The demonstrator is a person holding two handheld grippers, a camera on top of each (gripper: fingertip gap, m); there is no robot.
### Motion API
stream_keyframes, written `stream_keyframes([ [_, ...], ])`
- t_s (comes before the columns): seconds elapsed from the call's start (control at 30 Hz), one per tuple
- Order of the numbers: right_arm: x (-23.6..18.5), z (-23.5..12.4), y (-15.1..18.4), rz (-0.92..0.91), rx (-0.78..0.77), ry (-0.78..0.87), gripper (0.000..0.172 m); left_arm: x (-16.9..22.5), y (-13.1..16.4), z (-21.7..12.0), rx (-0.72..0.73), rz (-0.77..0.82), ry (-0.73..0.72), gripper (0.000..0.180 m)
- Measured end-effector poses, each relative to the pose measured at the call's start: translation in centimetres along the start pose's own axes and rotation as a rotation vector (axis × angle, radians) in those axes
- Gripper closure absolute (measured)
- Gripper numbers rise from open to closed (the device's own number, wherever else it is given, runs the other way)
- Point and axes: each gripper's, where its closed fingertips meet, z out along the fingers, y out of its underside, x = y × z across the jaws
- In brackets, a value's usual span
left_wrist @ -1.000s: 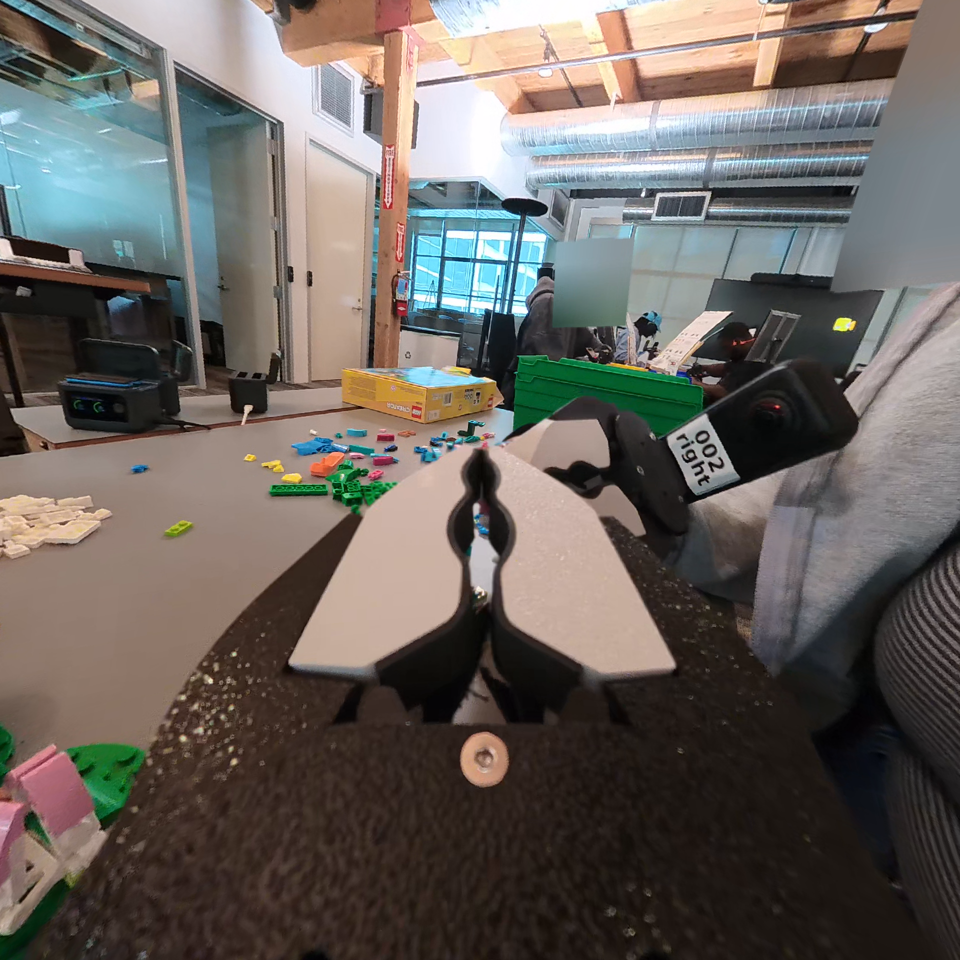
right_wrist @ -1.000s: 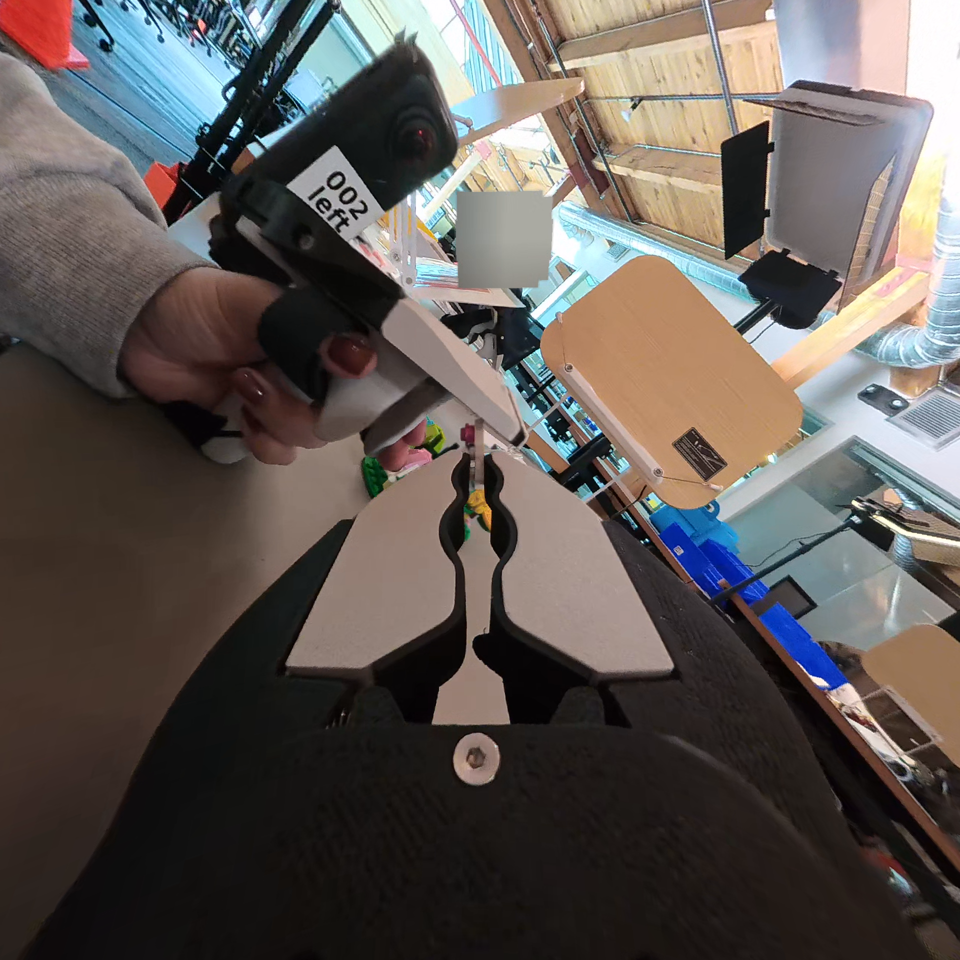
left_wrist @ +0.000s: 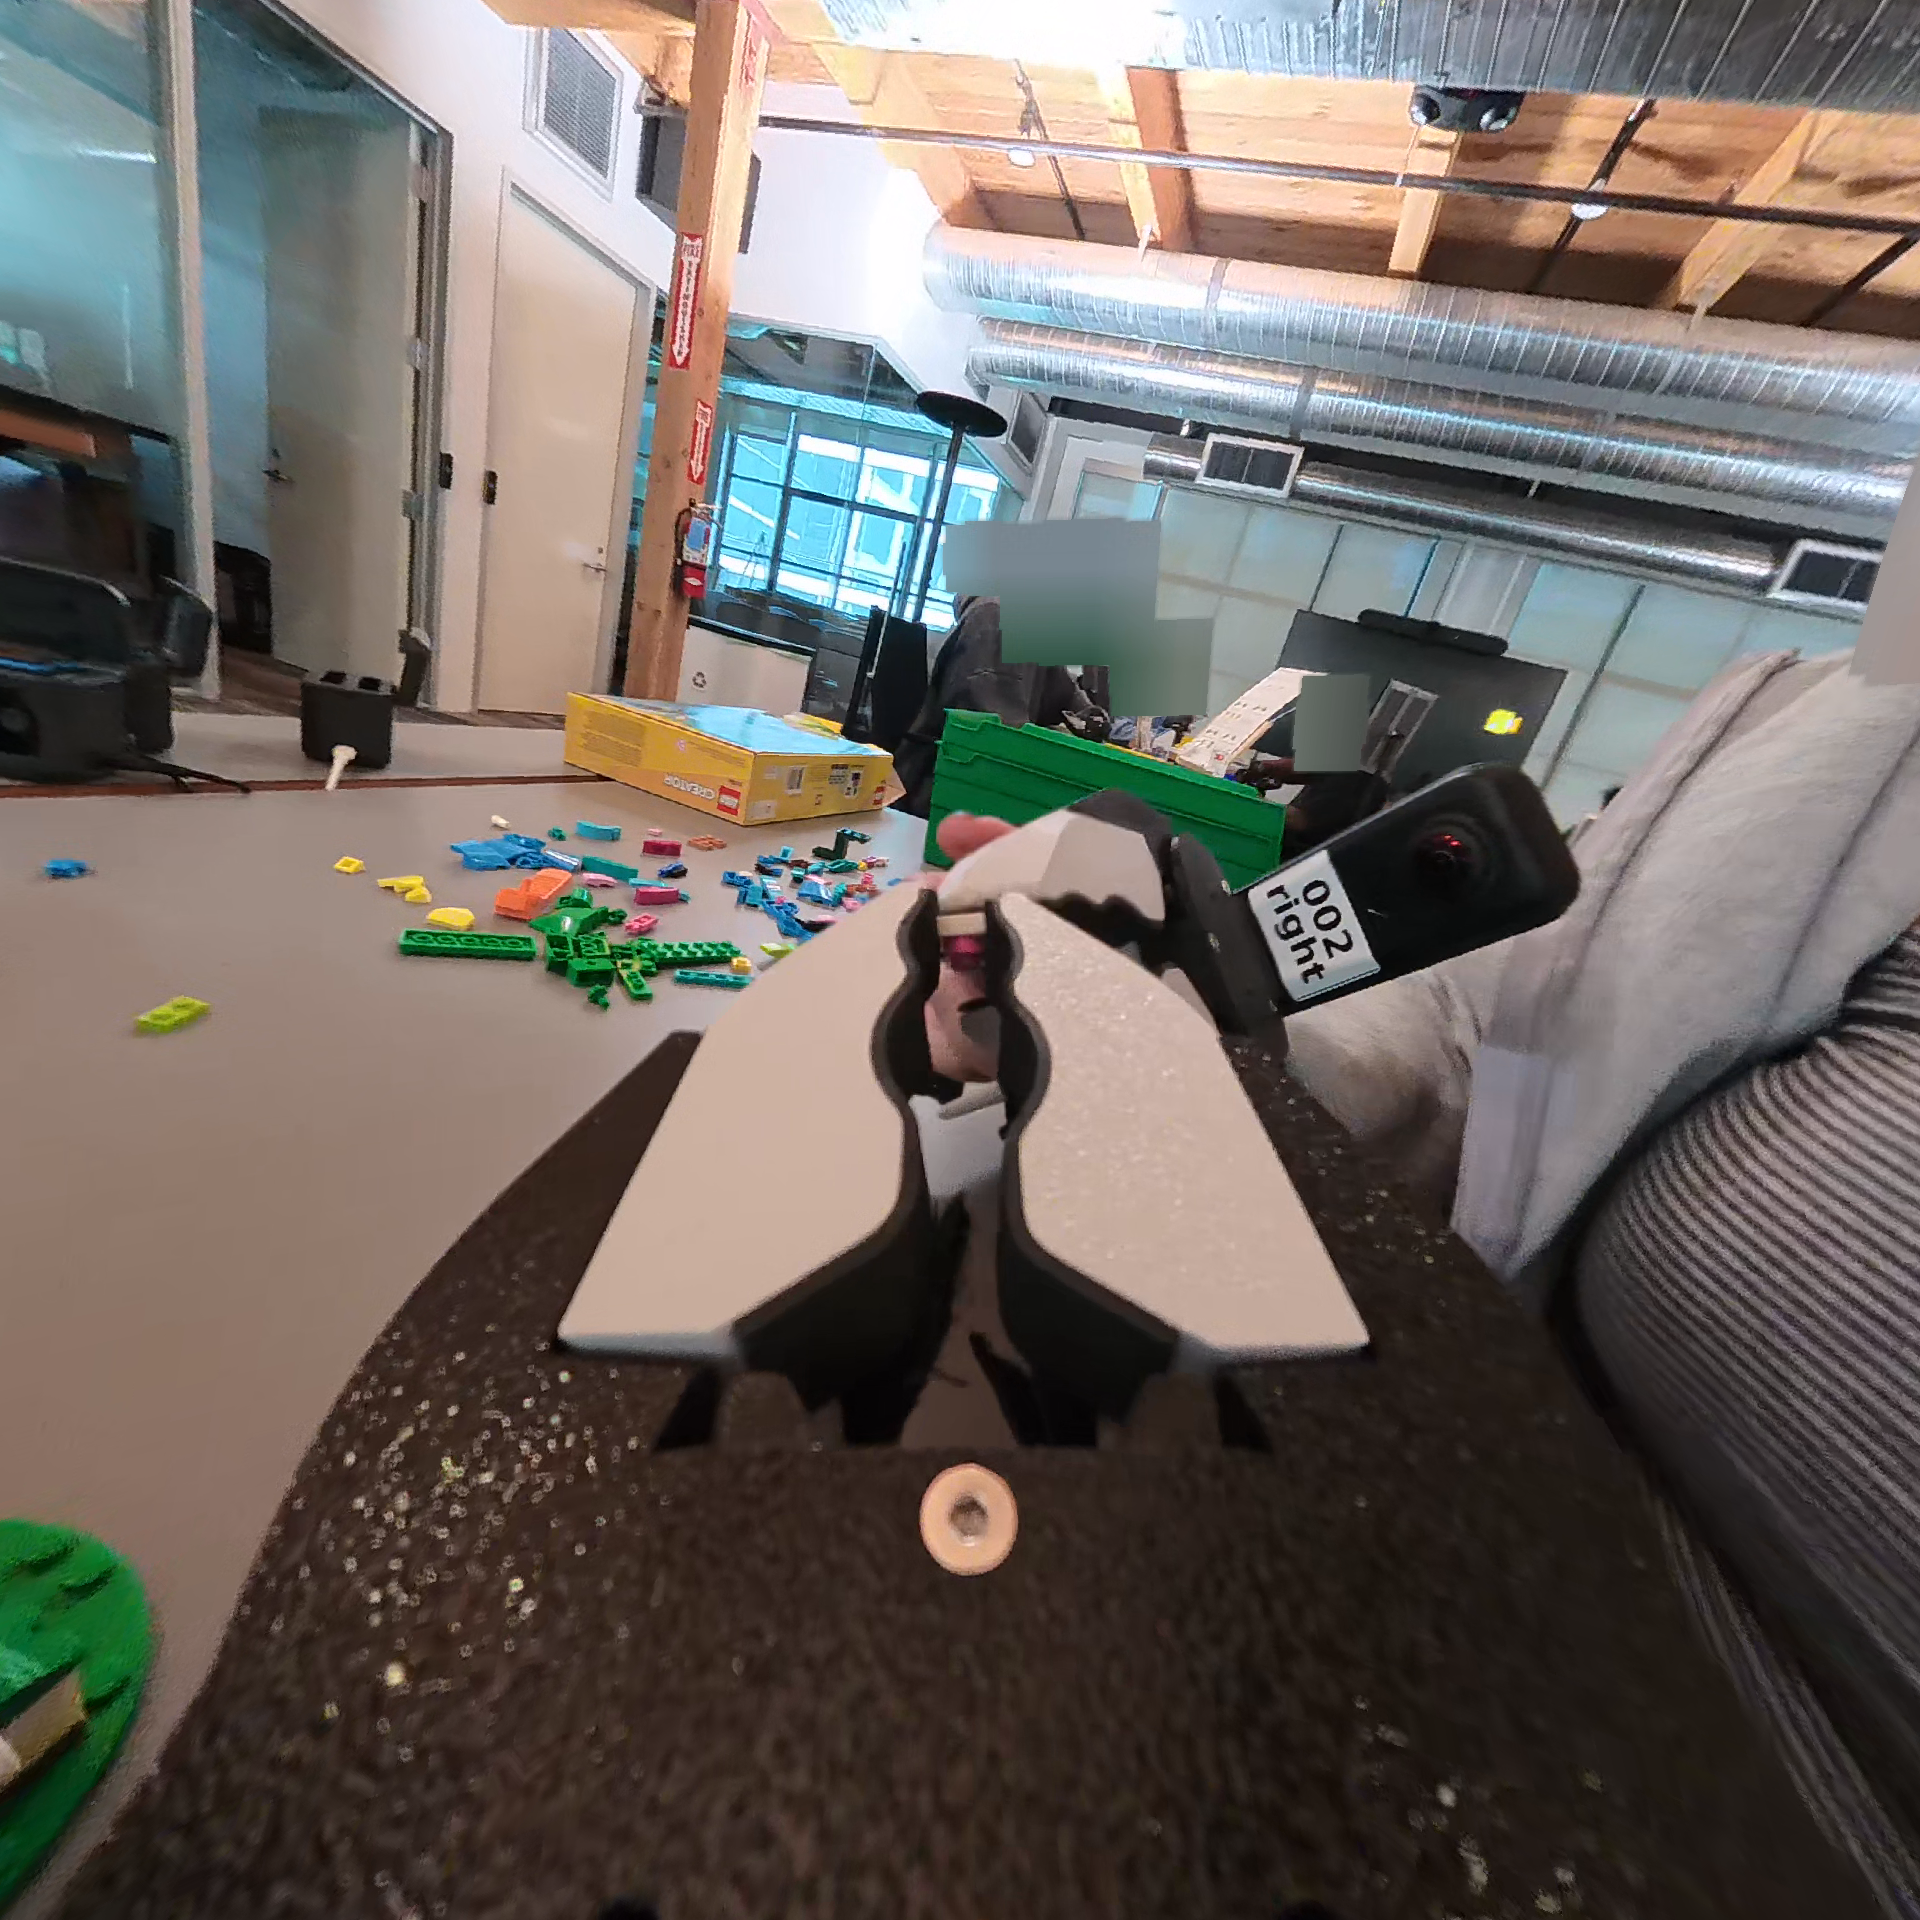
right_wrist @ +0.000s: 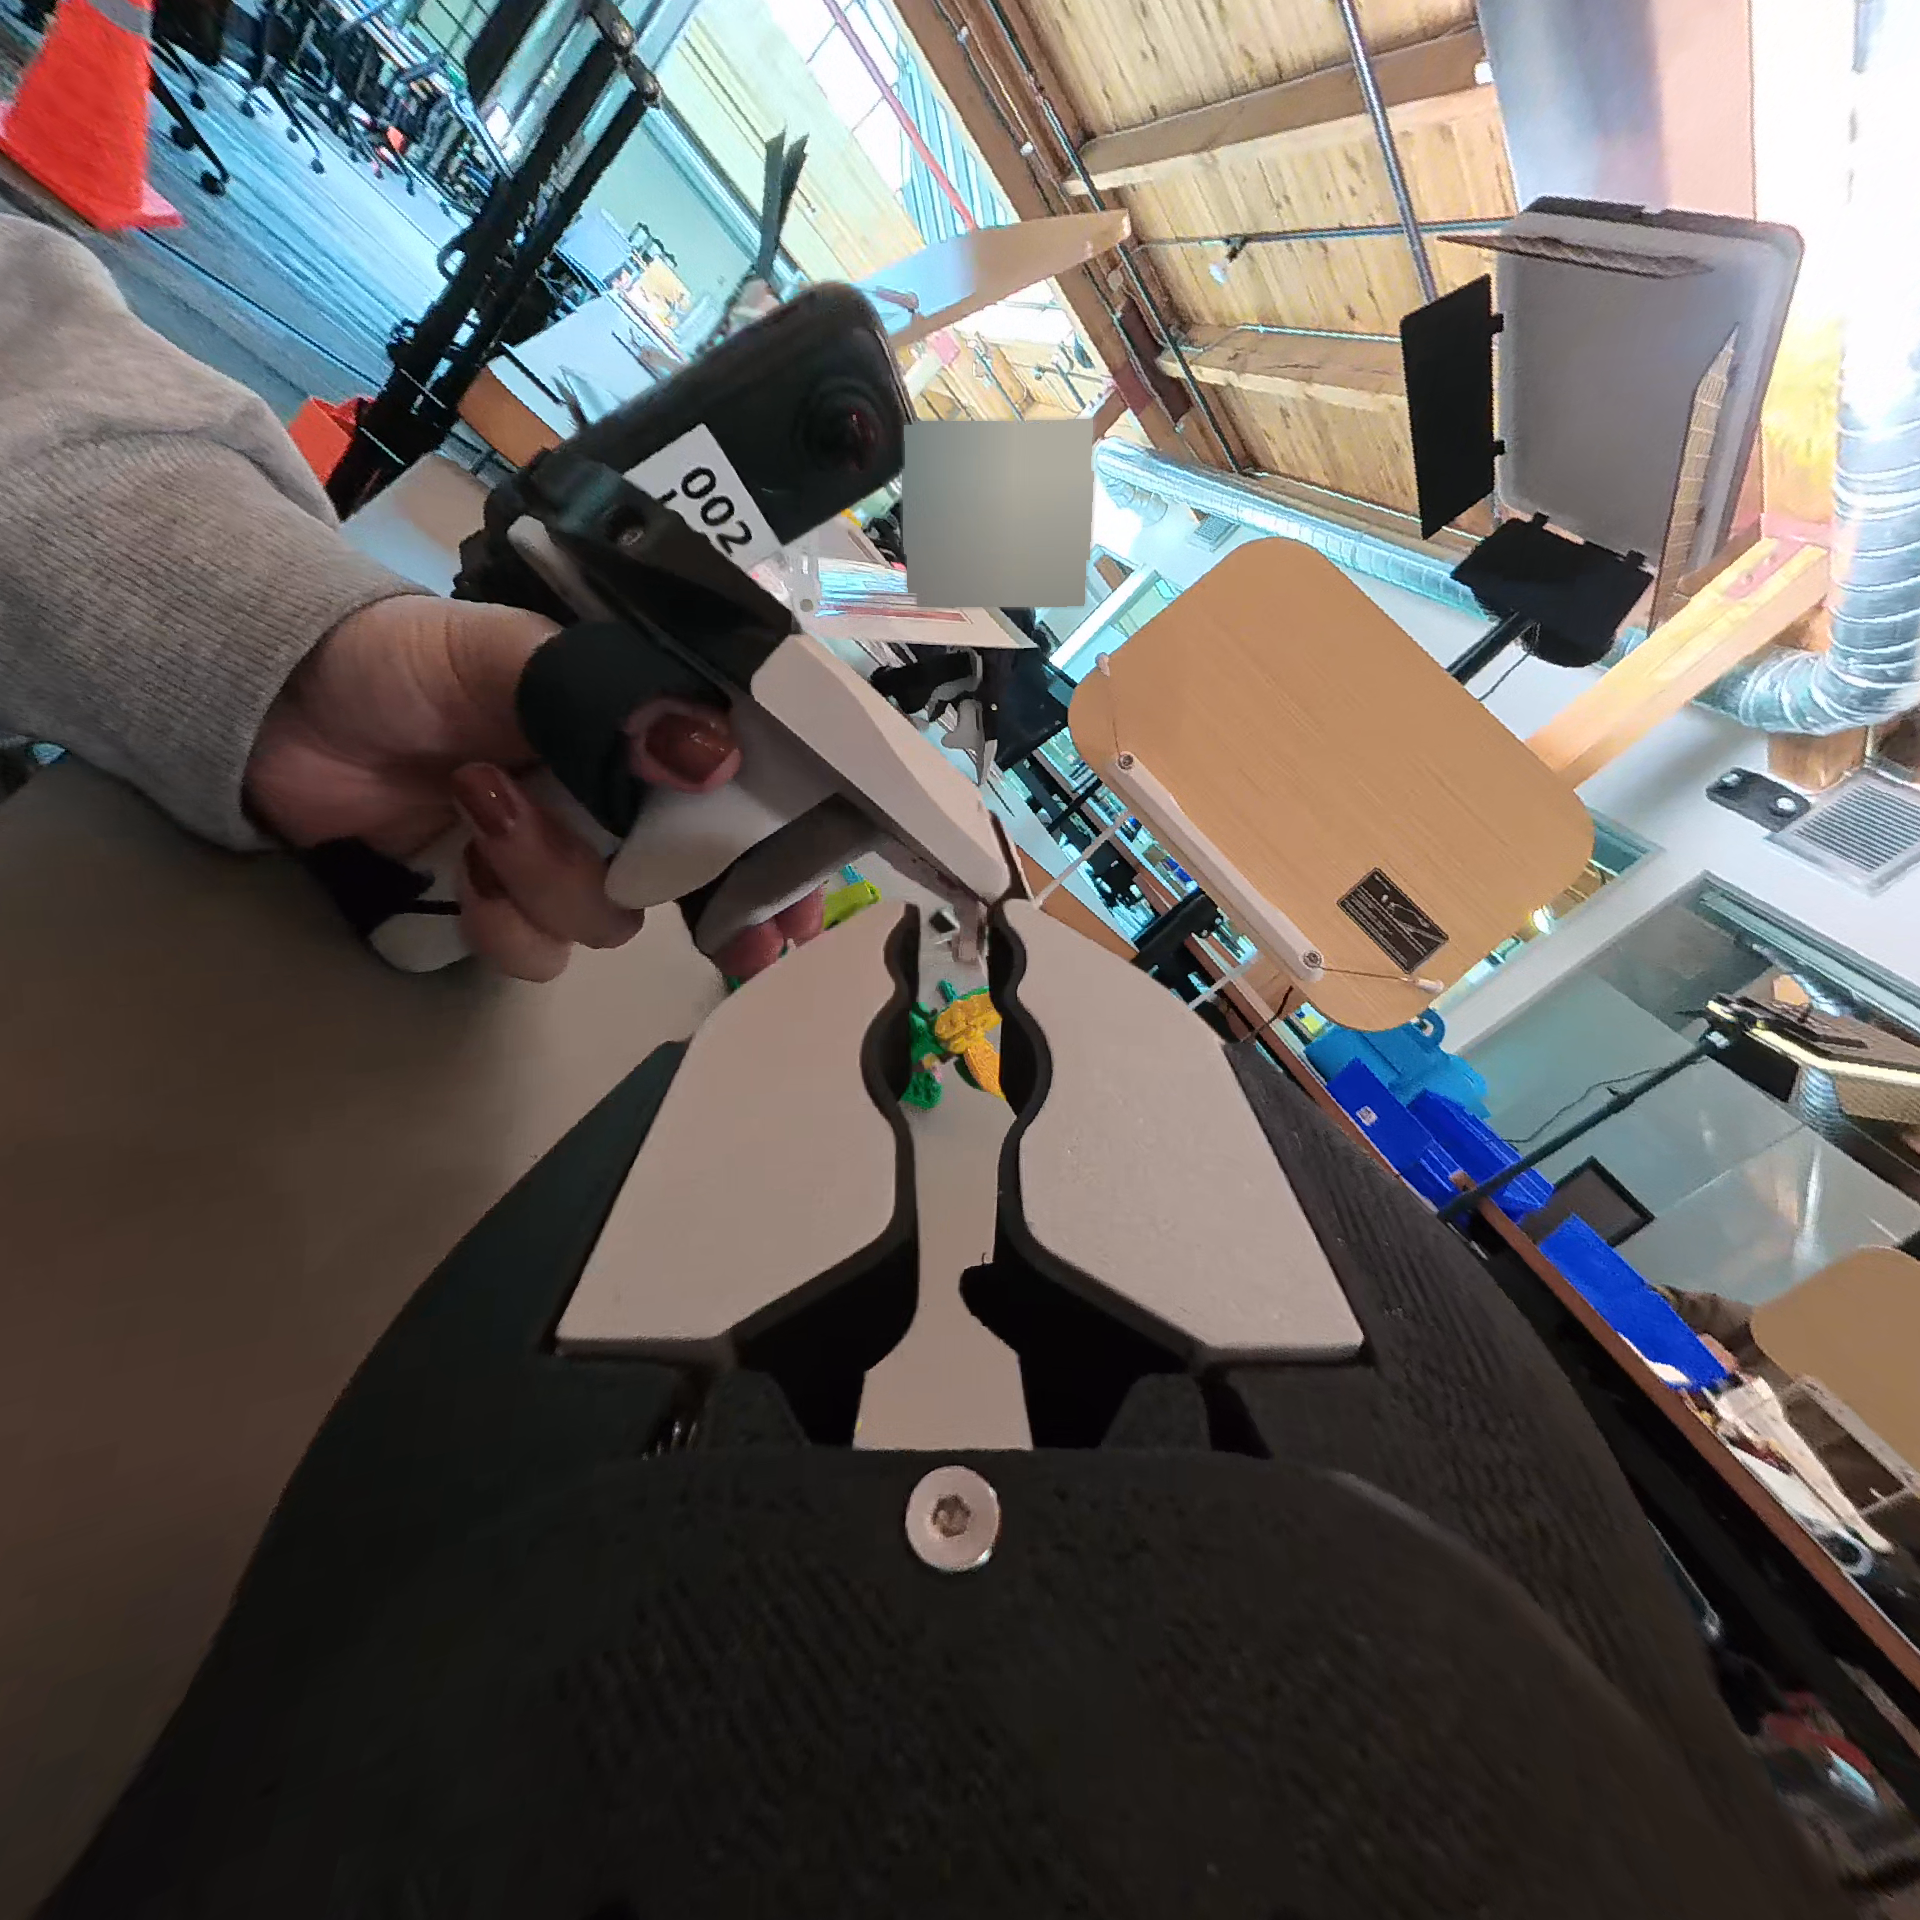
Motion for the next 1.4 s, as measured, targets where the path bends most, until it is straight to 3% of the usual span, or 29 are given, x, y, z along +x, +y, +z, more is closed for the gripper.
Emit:
stream_keyframes([
  [0.17,1.8,-0.8,0.7,0.041,0.010,0.015,0.138,-0.2,0.6,0.4,-0.067,0.080,-0.034,0.173],
  [0.37,2.0,-2.0,1.1,0.062,0.016,-0.015,0.128,0.5,2.0,1.2,-0.480,0.198,-0.083,0.172],
  [0.5,2.2,-4.3,1.8,0.004,0.012,-0.016,0.129,0.6,3.9,1.1,-0.770,0.252,-0.131,0.172],
  [0.53,2.7,-5.0,2.0,-0.010,0.004,0.015,0.138,0.2,4.6,0.6,-0.864,0.276,-0.155,0.172],
  [0.63,4.3,-7.3,2.3,0.054,0.013,0.075,0.140,0.2,6.8,-0.9,-1.093,0.289,-0.144,0.172],
  [0.8,5.3,-8.4,2.9,0.154,0.006,0.108,0.146,-0.1,10.1,-1.7,-1.307,0.291,-0.151,0.172],
  [0.9,5.1,-8.1,3.0,0.156,-0.004,0.103,0.147,-0.7,11.2,-1.5,-1.359,0.314,-0.187,0.172],
  [1.03,5.1,-8.0,3.5,0.156,-0.034,0.098,0.148,-1.0,11.7,-1.2,-1.340,0.258,-0.221,0.135],
  [1.27,4.9,-7.8,3.9,0.174,-0.057,0.085,0.150,-0.8,10.0,-2.9,-1.210,0.274,-0.317,0.135],
  [1.4,4.5,-7.6,3.8,0.171,-0.063,0.067,0.151,0.5,10.5,-3.4,-1.162,0.214,-0.292,0.140],
])
